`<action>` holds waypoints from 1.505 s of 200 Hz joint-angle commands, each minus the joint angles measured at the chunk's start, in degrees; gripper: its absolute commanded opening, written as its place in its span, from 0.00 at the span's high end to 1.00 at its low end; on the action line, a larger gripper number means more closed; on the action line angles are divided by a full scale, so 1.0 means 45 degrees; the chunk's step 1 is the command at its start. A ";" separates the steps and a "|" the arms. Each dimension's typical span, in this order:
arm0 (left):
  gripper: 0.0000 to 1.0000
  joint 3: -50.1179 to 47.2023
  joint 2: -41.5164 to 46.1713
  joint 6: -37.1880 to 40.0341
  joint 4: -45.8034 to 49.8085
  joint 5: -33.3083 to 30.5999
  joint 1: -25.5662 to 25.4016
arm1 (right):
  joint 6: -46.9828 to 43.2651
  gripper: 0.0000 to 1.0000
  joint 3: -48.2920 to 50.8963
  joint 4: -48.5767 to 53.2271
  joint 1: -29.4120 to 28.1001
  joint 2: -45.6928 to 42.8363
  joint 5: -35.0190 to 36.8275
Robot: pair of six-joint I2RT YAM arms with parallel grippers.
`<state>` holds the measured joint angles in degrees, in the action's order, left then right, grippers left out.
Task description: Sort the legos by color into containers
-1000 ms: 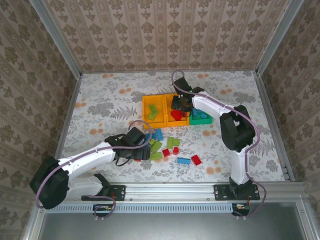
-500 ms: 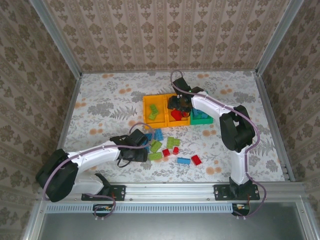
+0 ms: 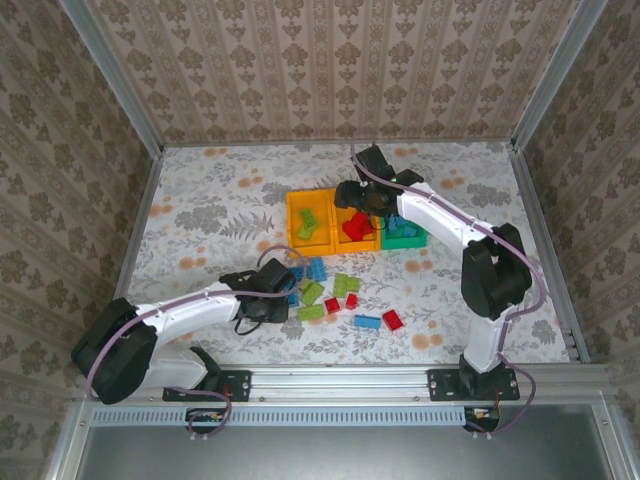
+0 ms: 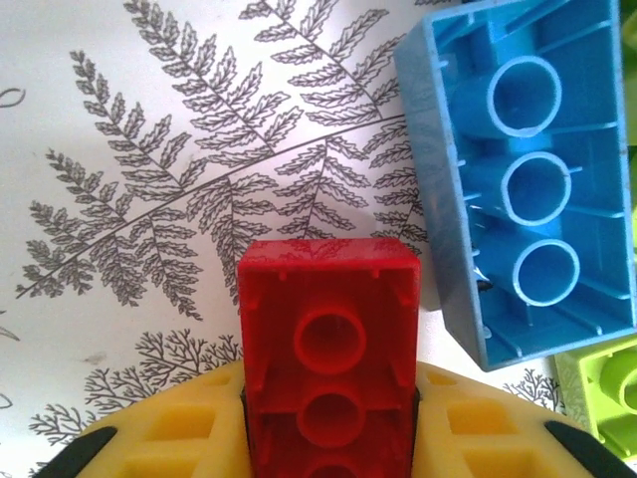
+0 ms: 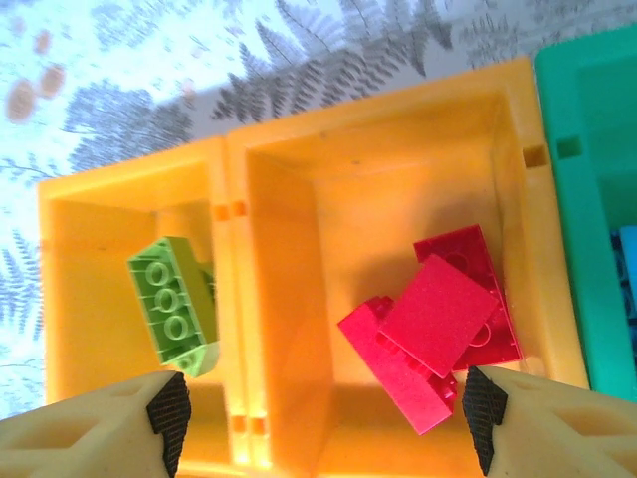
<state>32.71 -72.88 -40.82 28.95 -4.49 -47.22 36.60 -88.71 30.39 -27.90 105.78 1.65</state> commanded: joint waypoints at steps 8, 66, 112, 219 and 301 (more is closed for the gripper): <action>0.72 0.0084 0.0641 -0.0372 0.0900 -0.0600 0.0078 | -0.0049 0.22 0.0790 -0.0306 0.0075 -0.1292 0.0303; 0.72 0.1384 0.2293 -0.0237 0.2130 -0.1806 0.0325 | -0.0659 0.17 0.3188 -0.0443 0.0860 -0.3213 0.1589; 0.71 0.3511 0.1265 0.1525 -0.0207 -0.1068 0.0902 | -0.0788 0.16 0.5313 0.0018 0.0966 -0.4686 0.2006; 0.70 1.1365 -0.6724 0.4208 -0.2176 0.3441 0.1050 | 0.3958 0.16 1.0496 0.1141 0.1061 -0.8106 0.1179; 0.64 1.3718 -0.9497 0.3895 -0.1434 0.3216 0.1124 | 0.6620 0.17 1.2660 0.2404 0.0421 -1.0653 -0.0971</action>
<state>91.53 -114.74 -23.94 21.17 9.89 -42.65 59.96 -34.89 38.06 -25.10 62.00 1.37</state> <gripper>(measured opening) 0.352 0.830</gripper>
